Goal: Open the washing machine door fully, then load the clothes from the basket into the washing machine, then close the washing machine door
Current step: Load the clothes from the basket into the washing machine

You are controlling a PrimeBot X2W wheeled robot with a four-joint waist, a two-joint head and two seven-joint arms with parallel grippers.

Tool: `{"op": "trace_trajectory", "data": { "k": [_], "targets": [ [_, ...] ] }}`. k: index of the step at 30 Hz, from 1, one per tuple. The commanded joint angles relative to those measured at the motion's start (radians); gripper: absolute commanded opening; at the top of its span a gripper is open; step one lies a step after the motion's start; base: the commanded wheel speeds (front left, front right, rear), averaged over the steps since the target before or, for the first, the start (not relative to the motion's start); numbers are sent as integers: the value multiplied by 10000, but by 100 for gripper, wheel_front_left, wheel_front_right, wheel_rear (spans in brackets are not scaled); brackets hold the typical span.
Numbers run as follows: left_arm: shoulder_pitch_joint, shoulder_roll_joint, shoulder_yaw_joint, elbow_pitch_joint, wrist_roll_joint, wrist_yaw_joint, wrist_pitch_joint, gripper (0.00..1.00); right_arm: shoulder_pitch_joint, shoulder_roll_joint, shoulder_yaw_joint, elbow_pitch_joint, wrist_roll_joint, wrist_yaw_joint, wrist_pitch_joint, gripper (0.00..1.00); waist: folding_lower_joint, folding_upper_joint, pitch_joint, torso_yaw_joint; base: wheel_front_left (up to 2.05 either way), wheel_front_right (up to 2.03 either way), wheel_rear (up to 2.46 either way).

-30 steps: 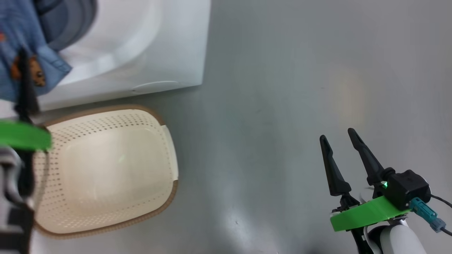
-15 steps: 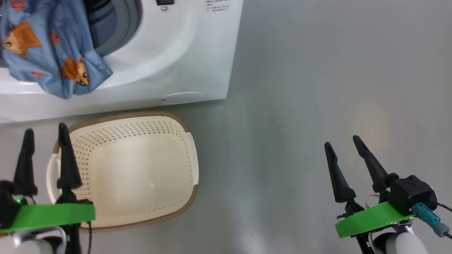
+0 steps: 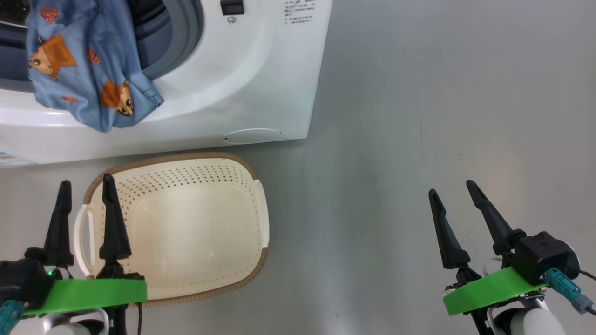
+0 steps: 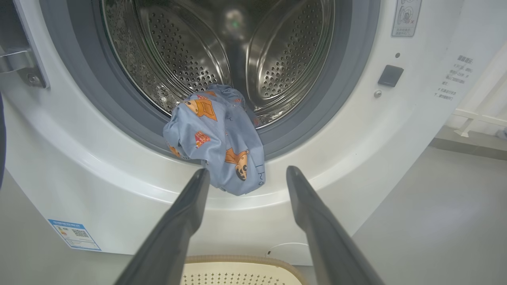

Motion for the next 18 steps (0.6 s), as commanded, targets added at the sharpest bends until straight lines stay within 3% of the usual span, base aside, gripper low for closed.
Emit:
{"op": "trace_trajectory", "data": {
  "k": [1, 18],
  "targets": [
    [21, 115, 372, -160, 172, -36, -60, 100, 152, -50, 273, -281, -23, 98, 14, 100, 0, -1, -9, -13, 0, 0, 0],
    [-1021, 93, 670, 1080, 534, 80, -61, 100, 23, -50, 411, -339, 25, 98, -60, 100, 0, -1, 556, -381, 0, 0, 0]
  ]
}}
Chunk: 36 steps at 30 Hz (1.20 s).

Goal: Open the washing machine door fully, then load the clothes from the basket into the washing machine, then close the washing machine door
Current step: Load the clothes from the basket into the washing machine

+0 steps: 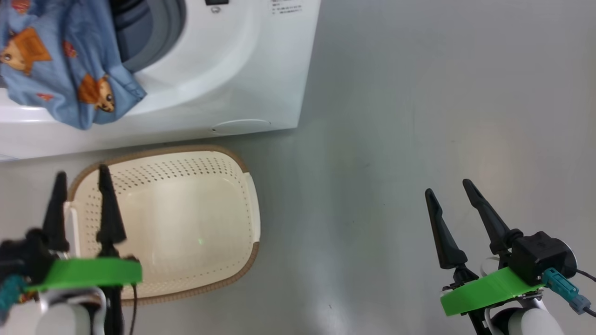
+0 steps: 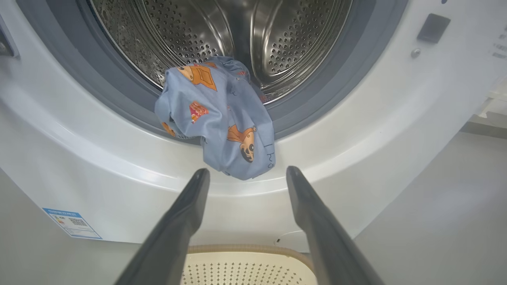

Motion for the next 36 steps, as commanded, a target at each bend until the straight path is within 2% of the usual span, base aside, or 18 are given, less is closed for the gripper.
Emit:
{"op": "trace_trajectory", "data": {
  "k": [1, 9, 22, 32, 33, 34, 35, 36],
  "targets": [
    [-384, 169, 457, 53, -62, 130, -40, 100, 6, -49, 271, -216, 46, 98, -88, 100, 0, -1, 174, -151, 0, 0, 0],
    [-1932, 594, 934, 1550, -457, 565, 845, 100, -175, -49, 324, -78, 127, 98, -234, 100, 0, -1, 521, -494, 0, 0, 0],
    [-4022, 1405, 1222, 3353, -657, 924, 1572, 100, -362, -49, 411, 156, 269, 98, -456, 100, 0, -1, 890, -873, 0, 0, 0],
    [-5268, 1920, 1157, 4994, -758, 760, 1556, 100, -492, -49, 515, 357, 349, 98, -591, 100, 0, -1, 1011, -1106, 0, 0, 0],
    [-5332, 1941, 1142, 5107, -773, 729, 1534, 97, -494, -49, 518, 373, 353, 98, -602, 100, 0, -1, 1010, -1118, 0, 0, 0],
    [-5391, 1958, 1125, 5209, -785, 701, 1507, 42, -495, -49, 520, 385, 355, 98, -612, 100, 0, -1, 1011, -1126, 0, 0, 0],
    [-5445, 1965, 1102, 5301, -805, 652, 1476, 0, -495, -49, 518, 397, 357, 98, -620, 100, 0, -1, 1010, -1131, 0, 0, 0],
    [-5489, 1965, 1080, 5384, -829, 601, 1447, 0, -494, -49, 514, 411, 358, 98, -628, 100, 0, -1, 1005, -1133, 0, 0, 0]
  ]
}}
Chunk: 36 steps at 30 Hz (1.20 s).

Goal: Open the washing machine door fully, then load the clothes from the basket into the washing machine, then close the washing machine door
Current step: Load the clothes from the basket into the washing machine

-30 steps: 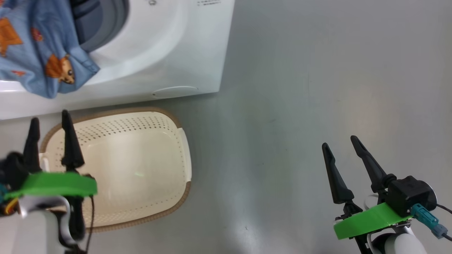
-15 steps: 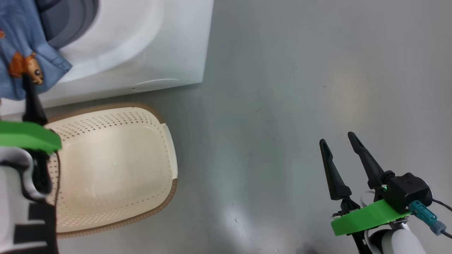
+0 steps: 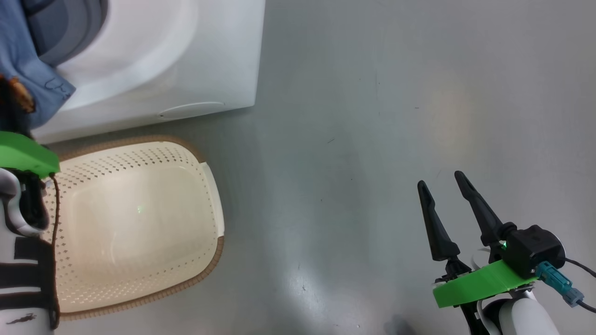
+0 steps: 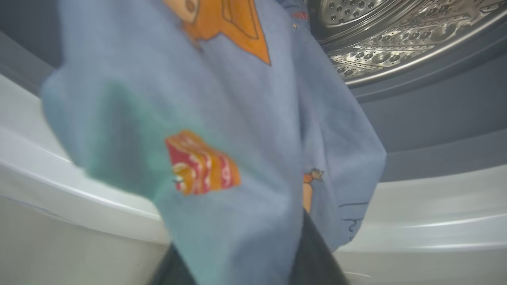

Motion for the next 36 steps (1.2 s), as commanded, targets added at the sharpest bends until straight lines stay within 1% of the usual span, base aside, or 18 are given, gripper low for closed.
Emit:
{"op": "trace_trajectory", "data": {
  "k": [1, 5, 9, 14, 18, 19, 22, 27, 31, 36],
  "targets": [
    [-100, 457, 173, -117, -27, -38, -87, 0, -12, -50, 261, -164, 72, 100, -101, 100, 0, -1, -11, 2, 0, 0, 0],
    [-140, 445, 55, 106, -17, -133, -306, 0, -7, -50, 265, -123, 68, 100, -115, 100, 0, -1, -66, 37, 0, 0, 0],
    [16, 493, -99, 43, 106, -210, -669, 0, 33, -50, 270, -77, 53, 100, -117, 100, 0, -1, -215, 107, 0, 0, 0],
    [218, 746, -272, -719, 391, -239, -1060, 0, 91, -50, 281, -53, 40, 100, -99, 100, 0, -1, -401, 194, 0, 0, 0],
    [176, 1078, -401, -1657, 594, -228, -894, 0, 108, -50, 348, -74, 54, 100, -78, 100, 0, -1, -422, 196, 0, 0, 0],
    [176, 1078, -401, -1657, 594, -228, -894, 0, 108, -50, 348, -74, 54, 100, -78, 100, 0, -1, -422, 196, 0, 0, 0],
    [-87, 1469, -502, -2295, 710, -277, -358, 0, 66, -50, 451, -82, 109, 100, -99, 100, 0, -1, -288, 105, 0, 0, 0],
    [-1073, 2368, -826, -2778, 898, -561, 726, 0, -63, -50, 570, -19, 262, 100, -179, 100, 0, -1, 159, -185, 0, 0, 0],
    [-2312, 3025, -1241, -2757, 1037, -763, 1489, 0, -242, -50, 614, 84, 390, 100, -274, 100, 0, -1, 614, -436, 0, 0, 0],
    [-3936, 3686, -1668, -2246, 1080, -896, 2099, 0, -505, -50, 779, 289, 663, 100, -412, 100, 0, -1, 1115, -845, 0, 0, 0]
  ]
}}
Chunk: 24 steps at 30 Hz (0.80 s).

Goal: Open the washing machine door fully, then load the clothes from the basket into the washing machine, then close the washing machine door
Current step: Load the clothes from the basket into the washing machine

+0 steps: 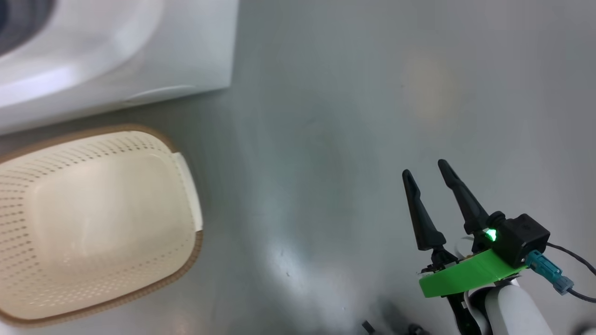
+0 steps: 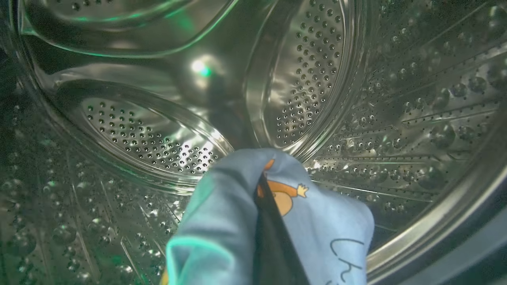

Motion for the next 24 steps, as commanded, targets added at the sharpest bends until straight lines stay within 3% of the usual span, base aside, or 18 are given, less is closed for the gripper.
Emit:
{"op": "trace_trajectory", "data": {
  "k": [1, 7, 24],
  "targets": [
    [-489, 750, 15, -50, 196, -32, 105, 0, 43, -54, 269, -101, 98, 100, -124, 100, 0, 0, 488, -441, 0, 0, 0],
    [-2402, 1263, -847, 1336, 270, -100, -137, 0, -283, -54, 483, 145, 317, 100, -223, 100, 0, 0, 1011, -869, 0, 0, 0],
    [-5464, 1672, -1877, 4368, 825, -39, -1299, 0, -477, -54, 735, 61, 581, 100, -247, 100, 0, 0, 1869, -1447, 0, 0, 0]
  ]
}}
